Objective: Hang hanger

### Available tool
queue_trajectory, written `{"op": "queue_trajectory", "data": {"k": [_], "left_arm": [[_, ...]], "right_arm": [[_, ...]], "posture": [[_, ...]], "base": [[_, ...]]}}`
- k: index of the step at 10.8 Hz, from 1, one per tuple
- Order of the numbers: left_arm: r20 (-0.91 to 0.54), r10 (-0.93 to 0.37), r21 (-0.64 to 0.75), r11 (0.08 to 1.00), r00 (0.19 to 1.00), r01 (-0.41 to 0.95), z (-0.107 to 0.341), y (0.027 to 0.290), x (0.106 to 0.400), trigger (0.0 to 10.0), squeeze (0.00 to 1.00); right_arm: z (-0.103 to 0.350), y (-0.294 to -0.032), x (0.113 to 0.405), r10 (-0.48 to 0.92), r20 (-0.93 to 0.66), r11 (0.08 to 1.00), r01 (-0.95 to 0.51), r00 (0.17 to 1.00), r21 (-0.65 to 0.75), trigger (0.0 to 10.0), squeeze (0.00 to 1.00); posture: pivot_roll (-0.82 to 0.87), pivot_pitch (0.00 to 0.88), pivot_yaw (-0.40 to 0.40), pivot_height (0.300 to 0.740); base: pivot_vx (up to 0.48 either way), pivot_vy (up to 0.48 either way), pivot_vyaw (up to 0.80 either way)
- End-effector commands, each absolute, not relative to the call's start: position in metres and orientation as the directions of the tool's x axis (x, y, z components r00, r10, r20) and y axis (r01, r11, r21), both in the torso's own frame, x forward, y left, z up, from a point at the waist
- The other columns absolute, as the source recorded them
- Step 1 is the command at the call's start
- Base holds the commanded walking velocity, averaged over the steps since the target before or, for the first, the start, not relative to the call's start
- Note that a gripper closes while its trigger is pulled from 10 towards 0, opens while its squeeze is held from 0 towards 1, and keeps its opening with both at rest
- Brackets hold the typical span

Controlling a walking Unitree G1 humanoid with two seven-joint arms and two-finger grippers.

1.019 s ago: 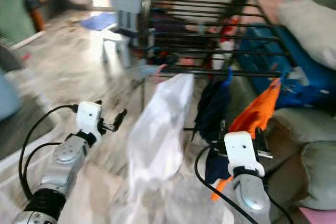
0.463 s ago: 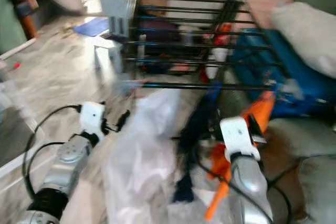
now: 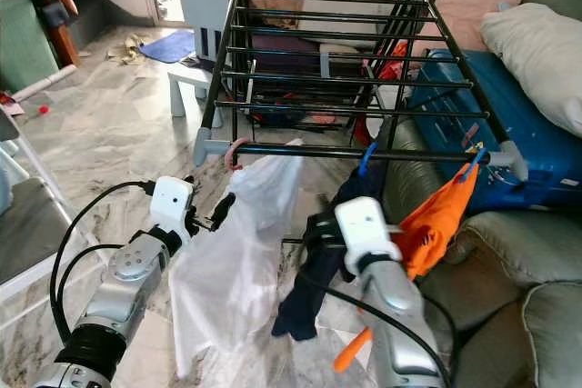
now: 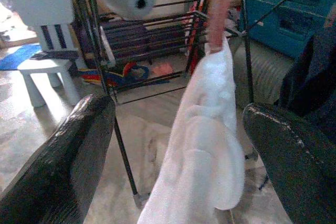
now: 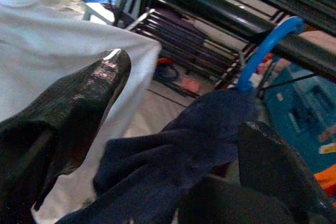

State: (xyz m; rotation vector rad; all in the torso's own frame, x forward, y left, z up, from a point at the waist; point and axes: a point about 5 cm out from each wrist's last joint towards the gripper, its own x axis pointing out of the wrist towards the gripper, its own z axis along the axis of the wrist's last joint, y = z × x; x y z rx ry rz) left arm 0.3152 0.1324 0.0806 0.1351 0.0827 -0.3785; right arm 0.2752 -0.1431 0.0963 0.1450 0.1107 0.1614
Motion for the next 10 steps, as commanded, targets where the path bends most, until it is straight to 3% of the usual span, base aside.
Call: {"op": "queue_trajectory", "data": {"k": [1,3,6,10], "left_arm": [[-0.116,-0.369,0.124,0.916,0.922,0.382,0.081,0.129,0.317,10.0,0.0],[-0.119,-0.373,0.125,0.914,0.92,0.387,0.081,0.128,0.318,10.0,0.0],[-0.127,-0.377,0.119,0.912,0.917,0.391,0.08,0.127,0.318,10.0,0.0],[-0.136,-0.388,0.102,0.91,0.912,0.402,0.078,0.123,0.318,10.0,0.0]], "right_arm": [[0.094,-0.141,0.277,0.186,-0.123,0.971,-0.163,0.975,0.172,10.0,0.0],[0.08,-0.139,0.277,0.189,-0.22,0.971,-0.149,0.957,0.187,10.0,0.0],[0.06,-0.167,0.27,0.078,-0.36,0.989,-0.026,0.93,0.148,10.0,0.0],[0.068,-0.208,0.268,-0.127,-0.336,0.99,0.143,0.933,0.021,10.0,0.0]], "posture": [[0.06,0.0,-0.041,0.74],[0.06,0.0,-0.044,0.74],[0.06,0.0,-0.044,0.74],[0.06,0.0,-0.043,0.74]], "base": [[0.0,0.0,0.0],[0.0,0.0,0.0],[0.0,0.0,0.0],[0.0,0.0,0.0]]}}
